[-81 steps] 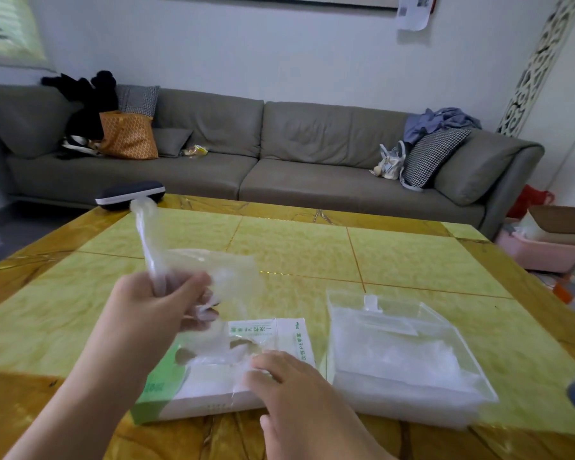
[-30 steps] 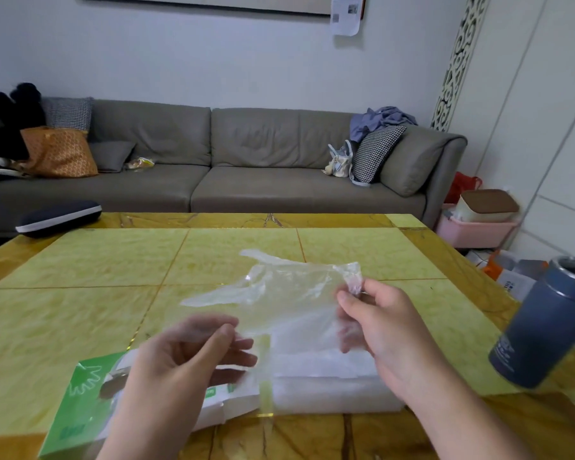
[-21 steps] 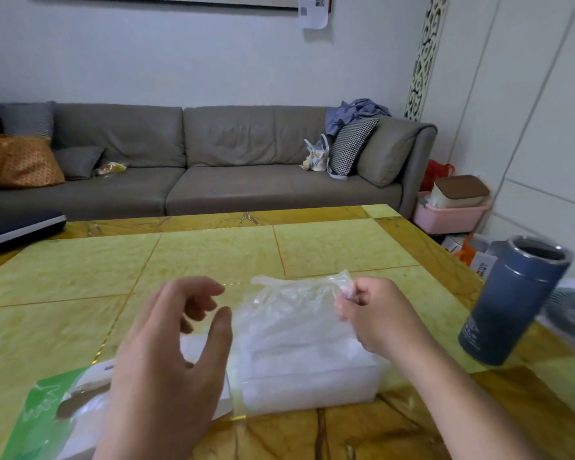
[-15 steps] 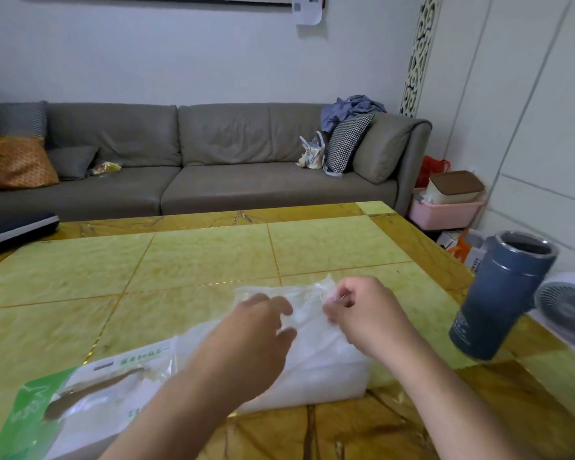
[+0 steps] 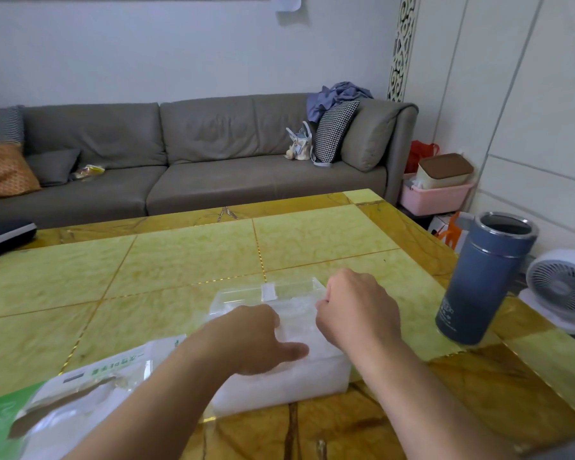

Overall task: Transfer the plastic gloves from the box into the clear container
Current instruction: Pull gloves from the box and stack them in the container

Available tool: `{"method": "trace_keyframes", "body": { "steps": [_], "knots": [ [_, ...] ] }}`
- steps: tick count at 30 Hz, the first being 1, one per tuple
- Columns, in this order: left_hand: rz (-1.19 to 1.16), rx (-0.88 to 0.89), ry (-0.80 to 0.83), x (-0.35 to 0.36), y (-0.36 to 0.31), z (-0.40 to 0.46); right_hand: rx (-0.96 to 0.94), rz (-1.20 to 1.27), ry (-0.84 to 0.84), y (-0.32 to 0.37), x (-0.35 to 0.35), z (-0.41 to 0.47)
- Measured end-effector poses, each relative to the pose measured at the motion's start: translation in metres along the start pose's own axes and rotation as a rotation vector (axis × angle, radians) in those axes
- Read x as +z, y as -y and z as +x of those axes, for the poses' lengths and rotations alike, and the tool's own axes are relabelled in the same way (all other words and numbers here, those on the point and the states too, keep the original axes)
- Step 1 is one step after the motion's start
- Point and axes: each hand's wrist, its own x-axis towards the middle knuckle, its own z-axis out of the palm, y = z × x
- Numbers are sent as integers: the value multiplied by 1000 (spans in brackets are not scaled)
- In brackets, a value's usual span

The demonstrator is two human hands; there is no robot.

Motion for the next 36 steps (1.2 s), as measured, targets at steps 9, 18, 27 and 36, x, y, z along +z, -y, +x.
{"method": "trace_keyframes", "body": {
  "steps": [9, 18, 27, 36],
  "knots": [
    [-51, 2, 77, 7, 7, 11, -111, 15, 38, 10, -16, -8],
    [43, 114, -12, 17, 11, 14, -274, -82, 469, 27, -20, -24],
    [-32, 122, 29, -1, 22, -4, -211, -255, 699, 34, -2, 1],
    [73, 216, -292, -10, -12, -27, -308, -431, 862, 42, 6, 10]
  ]
}}
